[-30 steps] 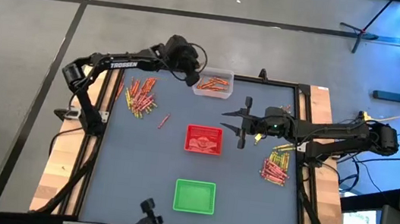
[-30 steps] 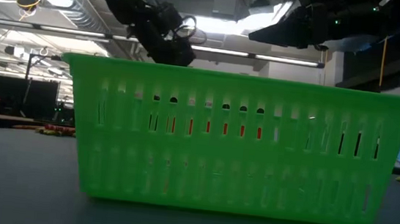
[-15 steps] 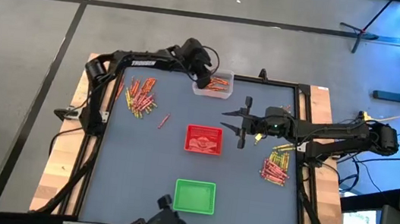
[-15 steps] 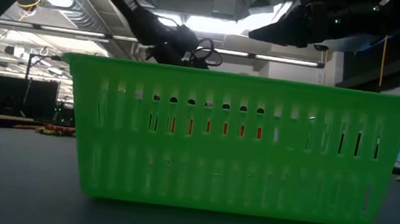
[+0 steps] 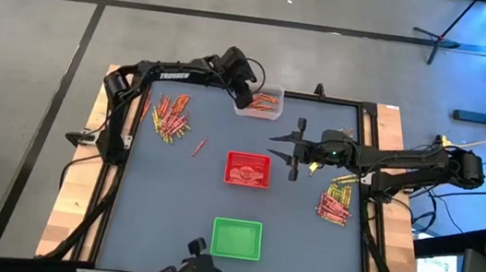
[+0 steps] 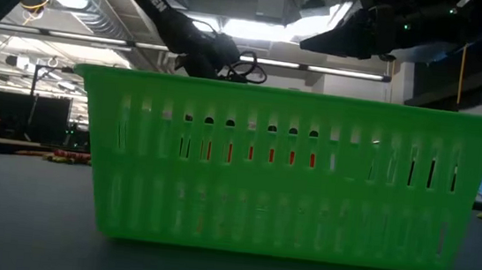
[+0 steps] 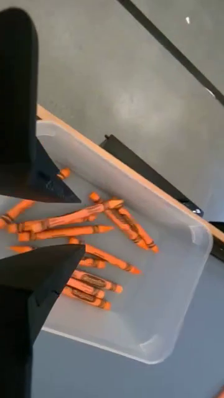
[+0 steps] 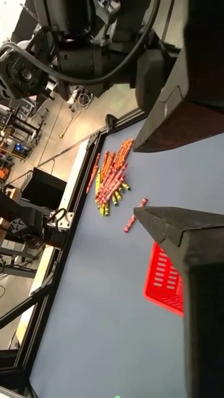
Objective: Sort crayons
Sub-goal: Put the orange crayon into the transparent bin
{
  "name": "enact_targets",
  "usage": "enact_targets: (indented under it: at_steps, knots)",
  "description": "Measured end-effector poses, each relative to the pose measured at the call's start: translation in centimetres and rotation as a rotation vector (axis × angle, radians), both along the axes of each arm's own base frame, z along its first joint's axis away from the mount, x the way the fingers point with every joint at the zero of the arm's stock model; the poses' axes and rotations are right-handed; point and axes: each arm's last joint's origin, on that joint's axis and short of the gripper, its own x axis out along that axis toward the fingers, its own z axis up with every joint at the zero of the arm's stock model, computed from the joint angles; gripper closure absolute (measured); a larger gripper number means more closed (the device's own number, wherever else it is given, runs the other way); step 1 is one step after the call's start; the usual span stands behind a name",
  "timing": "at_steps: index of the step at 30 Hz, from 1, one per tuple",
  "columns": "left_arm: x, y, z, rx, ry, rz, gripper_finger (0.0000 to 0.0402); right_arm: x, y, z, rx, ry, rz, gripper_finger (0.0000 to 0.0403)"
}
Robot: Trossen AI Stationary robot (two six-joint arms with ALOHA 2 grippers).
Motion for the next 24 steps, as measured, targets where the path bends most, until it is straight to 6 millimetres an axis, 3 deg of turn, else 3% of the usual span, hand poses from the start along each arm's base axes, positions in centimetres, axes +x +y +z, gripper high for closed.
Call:
enact_targets:
  at_steps: [9, 15, 19, 24]
  knots:
    - [-2.7, -1.5, 2.4, -0.037, 0.172, 0.051, 0.0292, 0.0, 0.0, 0.0, 0.000, 0.005, 0.001, 0.0252]
    - [-5.5, -2.2, 4.4, -0.076, 0.282, 0.215, 0.0292, 0.0, 0.0, -0.1, 0.003, 0.007, 0.001, 0.0252]
    - [-7.6, -2.0, 3.9, -0.187, 0.383, 0.342, 0.0292, 0.0, 0.0, -0.1, 0.004, 0.008, 0.000, 0.0252]
    - [-9.7, -1.8, 1.9, -0.237, 0.491, 0.448, 0.0292, 0.0, 0.0, -0.1, 0.004, 0.008, 0.000, 0.0252]
